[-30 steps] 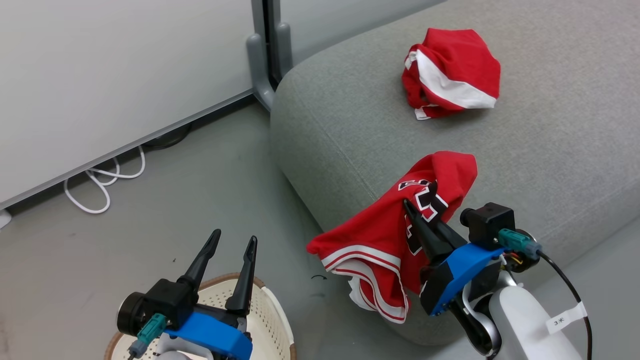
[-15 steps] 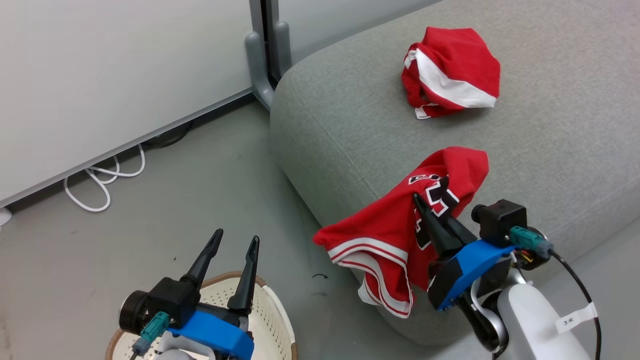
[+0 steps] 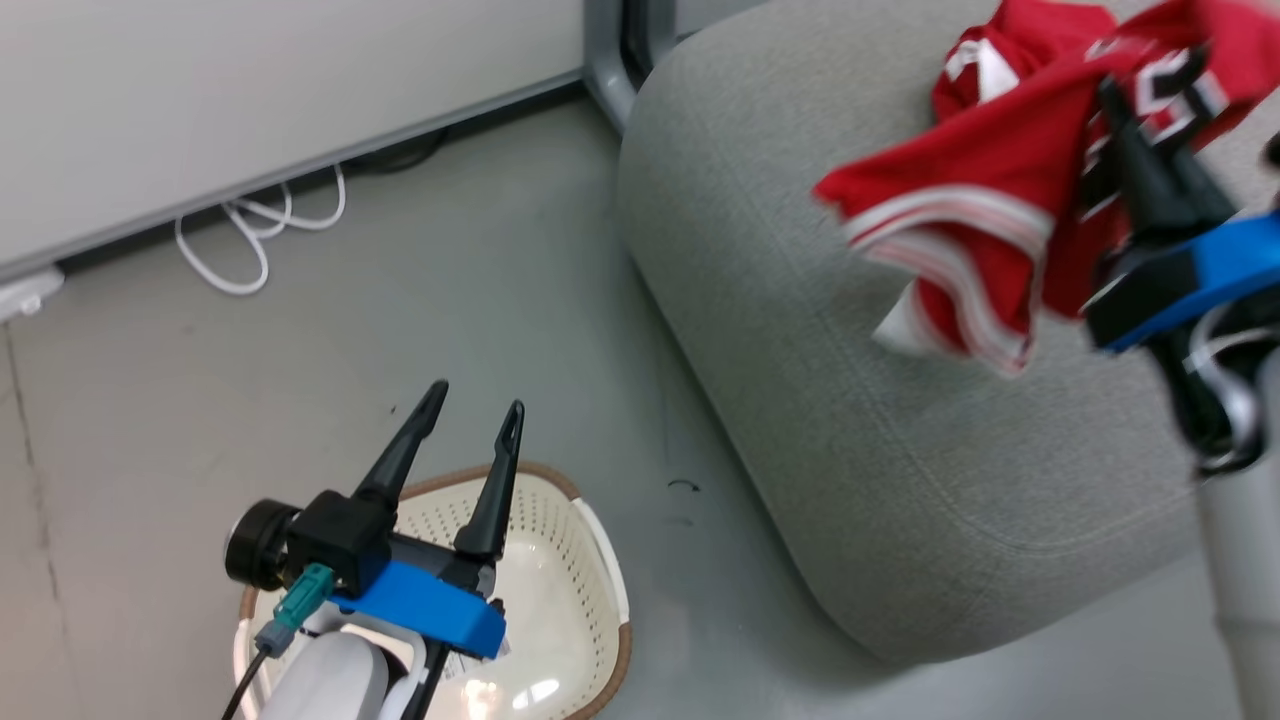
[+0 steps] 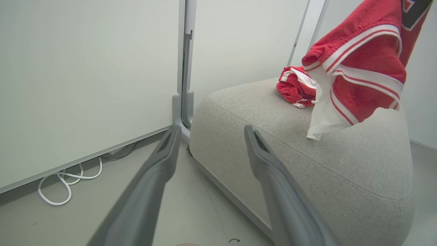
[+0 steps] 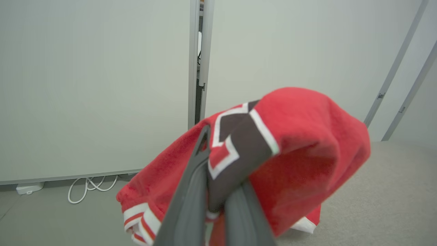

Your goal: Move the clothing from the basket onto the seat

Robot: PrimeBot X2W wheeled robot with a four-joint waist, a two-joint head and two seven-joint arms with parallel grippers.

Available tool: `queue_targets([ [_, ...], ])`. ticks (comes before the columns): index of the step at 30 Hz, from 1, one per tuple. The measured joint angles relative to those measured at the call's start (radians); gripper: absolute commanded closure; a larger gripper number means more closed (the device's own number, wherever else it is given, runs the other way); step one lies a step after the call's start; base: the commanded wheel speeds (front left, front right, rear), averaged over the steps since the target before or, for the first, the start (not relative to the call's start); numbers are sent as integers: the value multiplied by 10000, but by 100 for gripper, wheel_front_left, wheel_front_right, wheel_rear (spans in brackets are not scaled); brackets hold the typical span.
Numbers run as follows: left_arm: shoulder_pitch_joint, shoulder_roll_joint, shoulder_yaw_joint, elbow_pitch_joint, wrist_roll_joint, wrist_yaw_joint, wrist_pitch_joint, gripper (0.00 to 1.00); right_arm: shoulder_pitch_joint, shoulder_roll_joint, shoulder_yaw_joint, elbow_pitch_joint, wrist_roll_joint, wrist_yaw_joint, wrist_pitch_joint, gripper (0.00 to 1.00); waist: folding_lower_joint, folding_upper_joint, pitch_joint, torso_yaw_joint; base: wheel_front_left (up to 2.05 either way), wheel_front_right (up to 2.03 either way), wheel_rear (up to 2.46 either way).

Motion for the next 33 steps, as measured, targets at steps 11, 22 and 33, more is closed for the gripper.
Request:
queue_targets([
  [11, -949, 180, -46, -625, 339, -36, 0, 0, -2661, -1175, -3154, -117, -675, 0, 337, 100, 1, 0, 1870, 1138, 0, 0, 0],
  [22, -1521, 481, 4, -1649, 654, -36, 0, 0, -3386, -1542, -5885, 1448, -1618, 0, -33, 100, 2, -1, 3758, 2134, 0, 0, 0],
  [33, -1679, 472, -38, -1829, 763, -36, 2, 0, -2921, -1051, -6362, 3937, -2598, 2, -148, 0, 2, -1, 4404, 2563, 0, 0, 0],
])
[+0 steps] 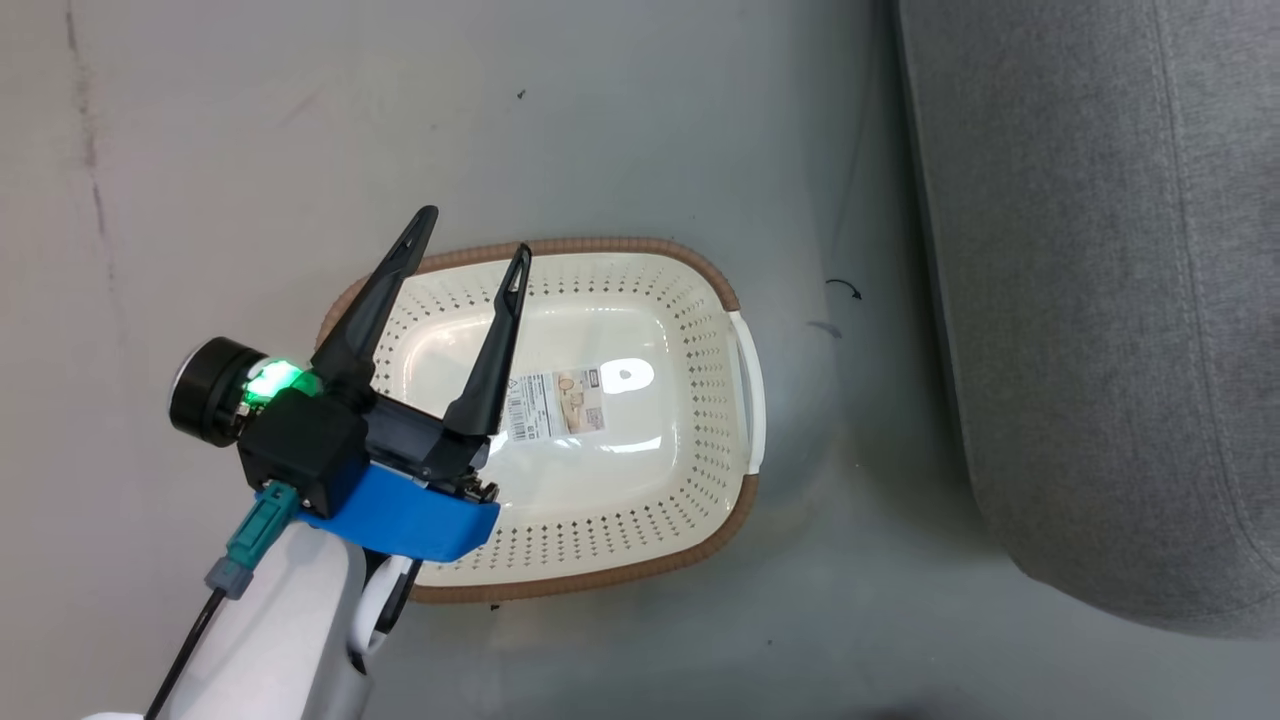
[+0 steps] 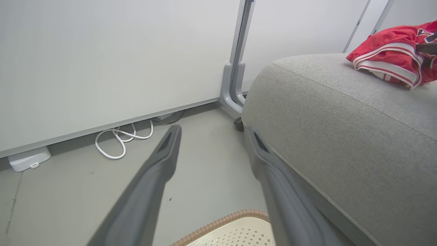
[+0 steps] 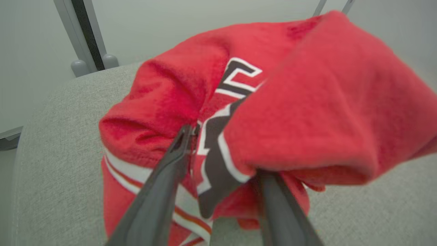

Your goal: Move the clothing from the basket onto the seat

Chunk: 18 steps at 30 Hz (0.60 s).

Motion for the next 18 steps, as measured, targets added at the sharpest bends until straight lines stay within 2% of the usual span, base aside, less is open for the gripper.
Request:
queue_targets([
  [10, 167, -301, 48, 328, -125, -2, 0, 0, 558, 138, 585, 472, -138, 0, -194, 0, -1, 0, -950, -25, 0, 0, 0],
  [18, 718, -667, 485, 696, -372, -2, -2, 0, 1524, 639, 876, 543, -353, 0, -667, 0, -2, 0, -2090, -89, 0, 0, 0],
])
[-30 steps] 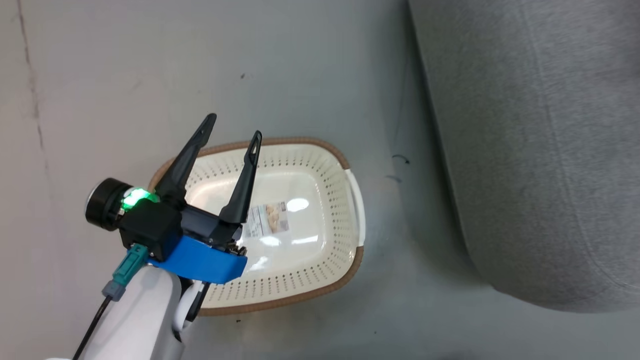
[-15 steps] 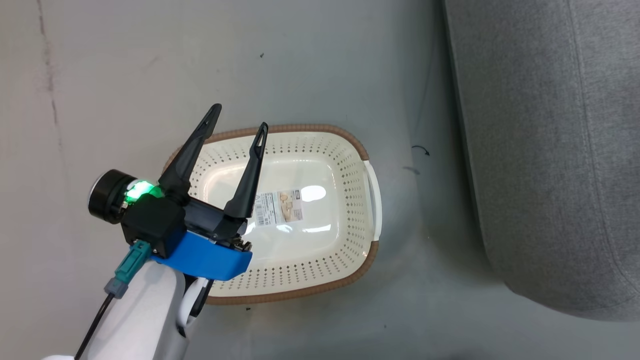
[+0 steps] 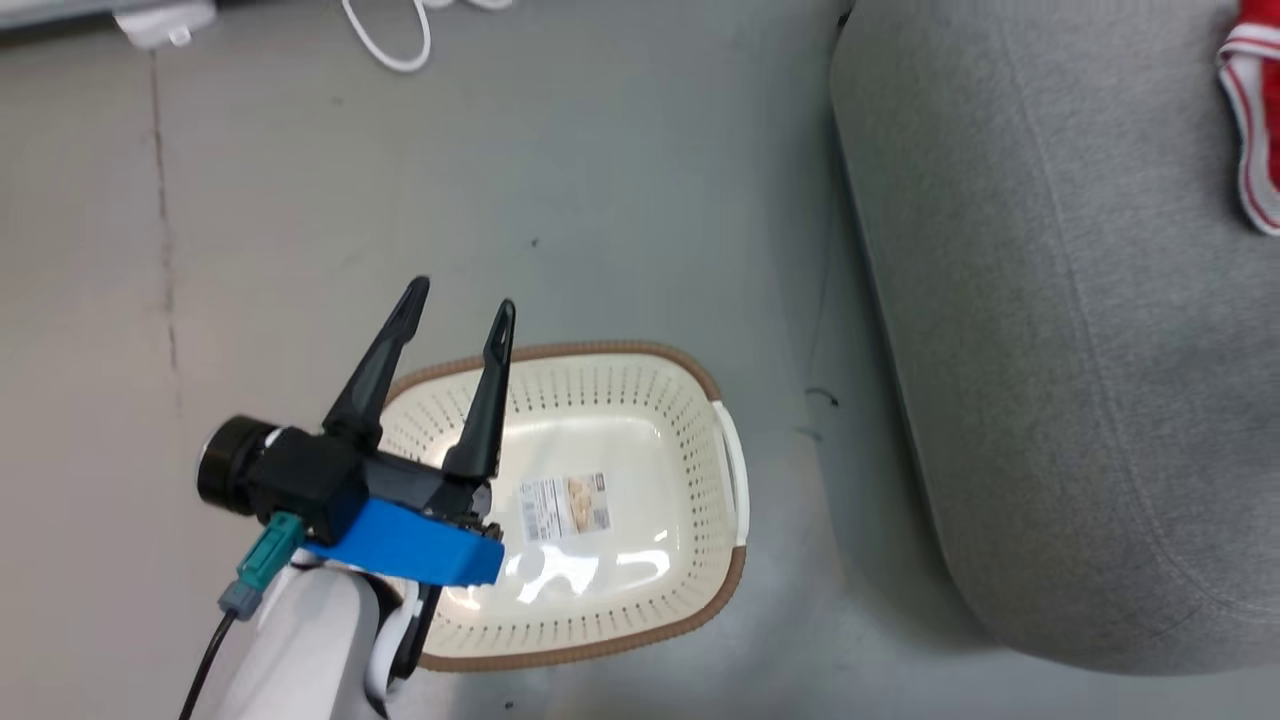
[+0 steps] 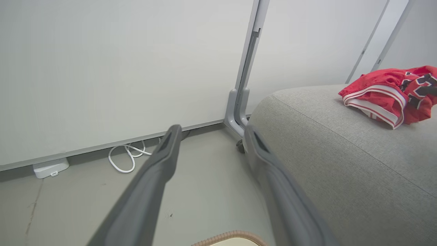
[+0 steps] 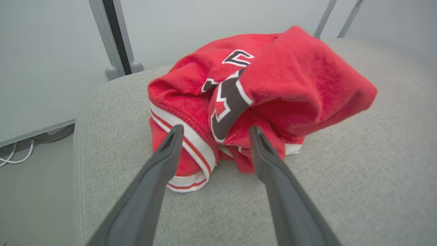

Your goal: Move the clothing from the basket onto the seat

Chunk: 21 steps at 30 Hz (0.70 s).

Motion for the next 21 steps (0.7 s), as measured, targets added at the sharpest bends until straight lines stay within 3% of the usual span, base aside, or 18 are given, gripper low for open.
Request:
queue_targets([
  [7, 646, -270, 407, 596, -255, 0, 2, 0, 1031, 629, 182, -339, 211, 0, -376, 0, -2, 0, -1089, -57, 0, 0, 0],
  [21, 1618, -681, 1398, 1411, -336, 0, 0, 0, 3575, 1789, 2336, -2579, 1091, -2, -809, 0, -2, 1, -2877, -113, 0, 0, 0],
])
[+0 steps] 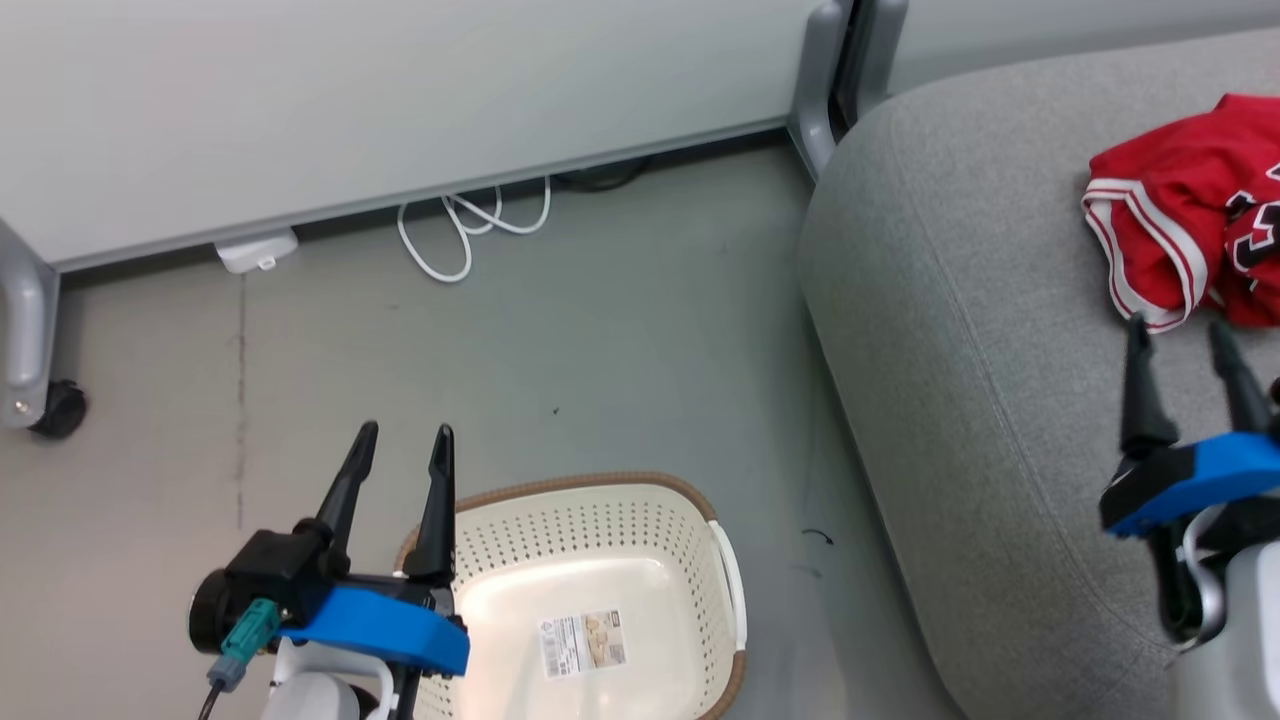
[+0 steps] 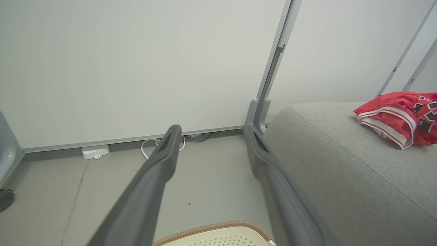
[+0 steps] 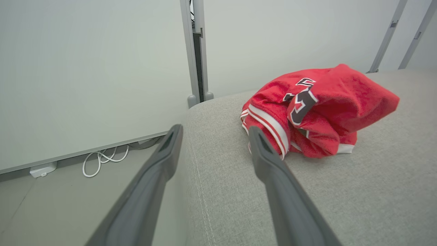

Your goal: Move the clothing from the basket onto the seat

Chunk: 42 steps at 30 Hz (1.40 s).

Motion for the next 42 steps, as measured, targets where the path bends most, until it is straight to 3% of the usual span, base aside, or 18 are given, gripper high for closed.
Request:
queue_targets([
  [15, 737, -169, 786, 541, 188, 59, -8, 0, 2155, 477, 2268, -1923, 125, 0, 207, 0, 1, 0, -1176, 518, 0, 0, 0],
  [26, 997, -295, 1043, 905, 261, 58, -8, 0, 3382, 554, 2483, -2098, 370, 0, 203, 0, 1, 0, -1827, 1029, 0, 0, 0],
  [42, 1156, -313, 1243, 1210, 255, 42, -8, 0, 3566, 558, 2560, -2167, 531, 0, 290, 0, 3, 0, -1968, 1415, 0, 0, 0],
])
